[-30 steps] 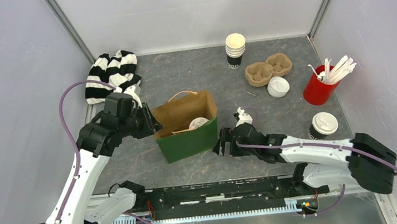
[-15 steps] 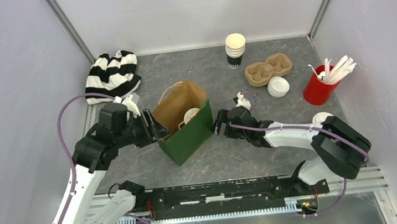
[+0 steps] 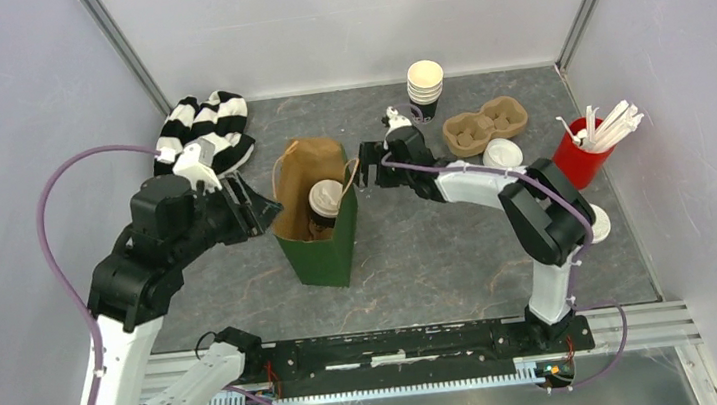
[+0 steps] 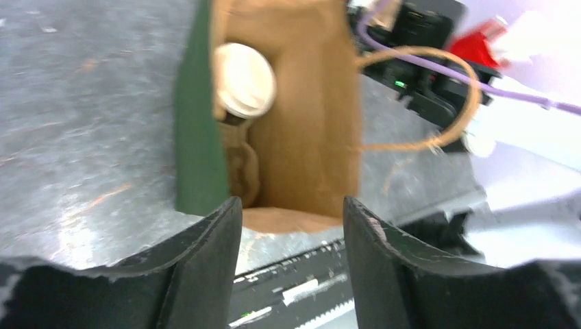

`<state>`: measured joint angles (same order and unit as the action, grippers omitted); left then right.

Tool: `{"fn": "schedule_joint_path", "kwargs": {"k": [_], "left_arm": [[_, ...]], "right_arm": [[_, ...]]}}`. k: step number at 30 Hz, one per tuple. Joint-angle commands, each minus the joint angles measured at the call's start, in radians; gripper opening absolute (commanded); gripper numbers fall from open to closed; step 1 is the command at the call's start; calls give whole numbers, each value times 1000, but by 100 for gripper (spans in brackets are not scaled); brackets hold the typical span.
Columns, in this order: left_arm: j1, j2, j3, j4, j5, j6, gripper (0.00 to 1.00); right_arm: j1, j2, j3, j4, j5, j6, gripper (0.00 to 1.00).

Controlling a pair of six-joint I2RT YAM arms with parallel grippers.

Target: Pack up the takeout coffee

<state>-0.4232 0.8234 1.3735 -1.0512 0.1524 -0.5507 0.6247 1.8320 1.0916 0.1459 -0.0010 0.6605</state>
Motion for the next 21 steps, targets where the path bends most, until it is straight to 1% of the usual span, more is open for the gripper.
{"fn": "schedule_joint_path", "kwargs": {"k": [1, 2, 4, 6, 9, 11, 14, 15, 16, 17, 18, 19, 21], "left_arm": [[-2, 91, 33, -49, -350, 10, 56], [-2, 97, 33, -50, -409, 2, 52], [-2, 97, 18, -39, -490, -1, 51], [-2, 90, -7, -34, -538, -7, 49], [-1, 106, -58, -47, -551, -16, 49], [0, 141, -99, -53, -553, -7, 49], [24, 224, -168, -27, -560, 0, 49], [56, 267, -170, -19, -524, 10, 49], [111, 325, -162, -18, -472, 22, 49], [140, 385, -151, -22, -405, 37, 49], [180, 445, -143, -21, -325, 59, 47], [221, 508, -132, -23, -220, 75, 42], [250, 601, -115, -16, -117, 83, 39]], "right_arm": [[-25, 98, 171, -29, -132, -120, 98], [-26, 124, 212, -48, -160, -129, 98], [-28, 148, 267, -110, -164, -145, 98], [-39, 146, 289, -198, -134, -150, 98], [-78, 122, 296, -309, -138, -170, 98], [-101, 87, 272, -373, -139, -227, 98], [-99, 33, 198, -417, -153, -331, 98], [-99, 20, 172, -426, -164, -339, 98], [-99, 6, 145, -434, -169, -340, 98], [-99, -2, 133, -450, -168, -344, 98], [-99, -8, 125, -464, -168, -347, 98], [-99, -13, 115, -466, -172, -346, 98], [-99, -12, 111, -460, -209, -335, 98]]}}
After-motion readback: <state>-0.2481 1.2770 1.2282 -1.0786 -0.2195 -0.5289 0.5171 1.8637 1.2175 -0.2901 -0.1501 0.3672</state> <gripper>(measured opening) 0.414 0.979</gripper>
